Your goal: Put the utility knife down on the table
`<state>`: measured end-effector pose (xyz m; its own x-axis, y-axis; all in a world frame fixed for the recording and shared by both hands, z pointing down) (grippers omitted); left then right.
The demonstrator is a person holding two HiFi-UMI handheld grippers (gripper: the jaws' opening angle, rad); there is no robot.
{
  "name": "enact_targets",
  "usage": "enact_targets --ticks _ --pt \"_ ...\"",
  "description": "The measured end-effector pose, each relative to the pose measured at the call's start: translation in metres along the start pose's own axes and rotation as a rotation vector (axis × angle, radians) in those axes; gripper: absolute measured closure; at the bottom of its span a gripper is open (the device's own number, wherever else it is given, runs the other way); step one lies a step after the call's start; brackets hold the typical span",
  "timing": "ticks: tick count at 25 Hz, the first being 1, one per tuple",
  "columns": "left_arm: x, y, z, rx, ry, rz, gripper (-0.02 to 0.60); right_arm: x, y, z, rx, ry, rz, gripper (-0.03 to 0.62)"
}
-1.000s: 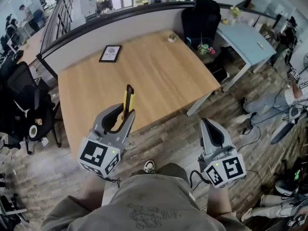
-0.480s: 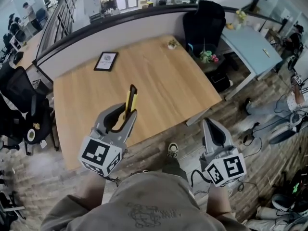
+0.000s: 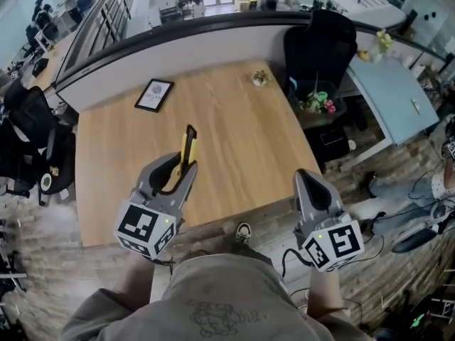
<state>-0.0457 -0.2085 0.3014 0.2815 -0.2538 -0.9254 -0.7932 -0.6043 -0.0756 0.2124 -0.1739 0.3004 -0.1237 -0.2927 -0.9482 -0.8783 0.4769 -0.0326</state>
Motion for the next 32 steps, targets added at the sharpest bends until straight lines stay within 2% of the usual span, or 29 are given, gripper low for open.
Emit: enact_targets --ticks 7,16,20,28,32 --pt "0.014 -0.018 -0.053 0.072 0.042 0.014 0.471 -0.006 -0.063 -0.029 0.095 0.028 0.005 0.583" --pt "0.011 -0.016 -0.071 0.116 0.095 0.036 0.471 -0.014 -0.082 -0.054 0.160 0.055 -0.017 0.583" --pt "0.010 -0.008 -0.079 0.105 0.107 0.052 0.471 -0.014 -0.082 -0.064 0.168 0.067 -0.025 0.583" --pt "-0.005 0.018 -0.101 0.072 0.191 0.007 0.471 -0.021 -0.079 -0.082 0.135 0.097 -0.079 0.583" --pt "-0.015 0.036 -0.128 0.031 0.241 -0.001 0.471 -0.023 -0.077 -0.097 0.123 0.110 -0.093 0.583"
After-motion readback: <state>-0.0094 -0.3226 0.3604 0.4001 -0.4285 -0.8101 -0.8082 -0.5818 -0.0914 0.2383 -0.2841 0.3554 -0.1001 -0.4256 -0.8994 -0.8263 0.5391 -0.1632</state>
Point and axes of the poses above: the fingertips, and each gripper's own axes: z backward along the fingers, y to its left, x out of its top, the point moved 4 cm from there along z, backward along the fingers, and after that the axes turned 11 degrees about y, right-handed, at the moved point
